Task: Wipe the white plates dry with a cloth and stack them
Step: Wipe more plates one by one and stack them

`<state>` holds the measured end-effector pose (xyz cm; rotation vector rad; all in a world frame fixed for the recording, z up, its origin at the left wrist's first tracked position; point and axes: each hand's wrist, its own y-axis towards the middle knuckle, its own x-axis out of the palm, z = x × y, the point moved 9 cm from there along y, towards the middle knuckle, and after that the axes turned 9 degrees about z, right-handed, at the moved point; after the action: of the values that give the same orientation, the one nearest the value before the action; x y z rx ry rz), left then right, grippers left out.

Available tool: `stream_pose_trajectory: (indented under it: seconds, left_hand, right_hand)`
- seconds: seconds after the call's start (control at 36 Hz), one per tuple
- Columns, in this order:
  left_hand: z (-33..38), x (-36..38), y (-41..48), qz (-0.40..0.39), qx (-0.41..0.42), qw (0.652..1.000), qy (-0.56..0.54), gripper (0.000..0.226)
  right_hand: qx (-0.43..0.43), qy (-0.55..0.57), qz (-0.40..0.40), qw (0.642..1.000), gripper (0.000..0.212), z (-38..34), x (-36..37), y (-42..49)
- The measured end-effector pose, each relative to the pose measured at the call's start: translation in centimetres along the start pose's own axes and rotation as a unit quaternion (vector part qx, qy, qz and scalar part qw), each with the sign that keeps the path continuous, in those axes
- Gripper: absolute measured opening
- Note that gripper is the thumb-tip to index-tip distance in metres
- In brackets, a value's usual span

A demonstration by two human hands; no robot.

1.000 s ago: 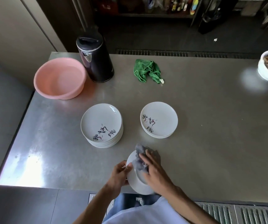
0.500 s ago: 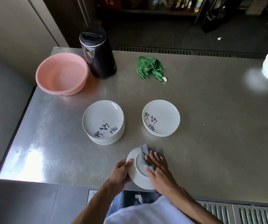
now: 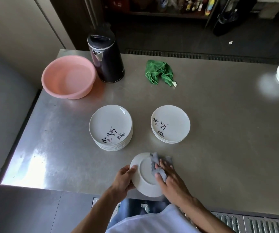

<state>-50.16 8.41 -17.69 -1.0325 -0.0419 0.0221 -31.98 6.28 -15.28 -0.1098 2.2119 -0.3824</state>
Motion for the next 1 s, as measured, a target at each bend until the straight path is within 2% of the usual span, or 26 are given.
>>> stream_pose_trajectory:
  seconds: [0.06, 0.11, 0.17, 0.28, 0.33, 0.36, 0.39, 0.42, 0.44, 0.47, 0.56, 0.61, 0.67, 0.72, 0.78, 0.81, 0.89, 0.94, 1.0]
  left_hand:
    - [0.2, 0.4, -0.3, -0.012, 0.015, 1.000, 0.016, 0.021]
    - [0.5, 0.8, -0.6, -0.022, 0.031, 0.999, 0.033, 0.026]
    - [0.8, 1.3, -1.0, -0.039, 0.051, 0.996, 0.054, 0.025]
    - [1.6, 1.8, -1.8, -0.075, 0.103, 0.988, 0.090, 0.018]
    - [1.7, 1.5, -1.7, -0.069, 0.113, 0.986, 0.098, 0.016]
    - [1.7, 1.3, -1.6, -0.063, 0.110, 0.987, 0.098, 0.019]
    - [1.8, 1.2, -1.4, -0.058, 0.109, 0.987, 0.100, 0.023]
    - [1.8, 1.1, -1.3, -0.056, 0.109, 0.987, 0.104, 0.026]
    - [1.8, 1.2, -1.4, -0.058, 0.111, 0.986, 0.108, 0.027]
    - [1.9, 1.3, -1.4, -0.064, 0.114, 0.985, 0.111, 0.026]
    - [2.0, 1.7, -1.4, -0.066, 0.132, 0.981, 0.129, 0.019]
    - [1.9, 1.8, -1.2, -0.046, 0.140, 0.979, 0.141, 0.017]
    - [1.6, 1.9, -1.2, -0.036, 0.135, 0.982, 0.126, 0.019]
    - [1.4, 1.6, -1.4, -0.027, 0.132, 0.986, 0.100, 0.024]
    - [0.8, 1.2, -1.3, -0.025, 0.123, 0.990, 0.064, 0.020]
    - [0.4, 1.0, -1.2, -0.028, 0.117, 0.992, 0.046, 0.017]
    - [0.0, 0.6, -0.9, -0.041, 0.088, 0.995, 0.002, 0.012]
    - [0.4, 0.7, -0.8, -0.050, 0.069, 0.996, -0.015, 0.011]
    - [0.9, 1.1, -0.9, -0.065, 0.063, 0.996, -0.003, 0.020]
  right_hand:
    - [0.036, 0.035, 0.002, 0.999, 0.052, -0.6, 0.3, 1.2]
    - [0.037, 0.035, 0.036, 0.998, 0.048, -2.0, 0.1, 2.4]
    - [-0.017, 0.034, 0.065, 0.997, 0.045, -4.4, 0.0, 2.9]
    - [-0.120, 0.076, 0.017, 0.990, 0.049, -7.2, 0.8, 2.1]
    - [-0.135, 0.049, 0.060, 0.988, 0.047, -6.7, -0.3, 2.4]
    - [-0.097, 0.046, 0.095, 0.990, 0.044, -5.4, -1.0, 2.9]
    - [-0.017, 0.072, 0.111, 0.991, 0.043, -3.6, -1.6, 3.2]
    - [0.053, 0.099, 0.107, 0.988, 0.045, -2.2, -1.7, 3.3]
    - [0.086, 0.115, 0.088, 0.986, 0.048, -1.5, -1.3, 3.3]
    - [0.067, 0.124, 0.070, 0.987, 0.049, -2.1, -0.9, 3.2]
    - [-0.125, 0.089, 0.062, 0.986, 0.048, -6.3, -0.2, 1.8]
    - [-0.170, 0.060, 0.050, 0.982, 0.045, -7.0, 0.2, 1.6]
    - [-0.120, 0.053, 0.087, 0.988, 0.040, -5.7, -0.6, 2.4]
    - [0.036, 0.085, 0.131, 0.987, 0.038, -2.9, -1.7, 2.9]
    - [0.208, 0.123, 0.124, 0.962, 0.043, 0.1, -1.4, 3.0]
    - [0.252, 0.140, 0.123, 0.949, 0.049, 0.8, -1.2, 2.8]
    - [0.272, 0.183, 0.141, 0.934, 0.059, 0.8, -1.3, 2.2]
    - [0.239, 0.203, 0.151, 0.938, 0.053, -0.2, -1.3, 1.9]
    - [0.167, 0.205, 0.137, 0.955, 0.044, -2.2, -0.8, 1.9]
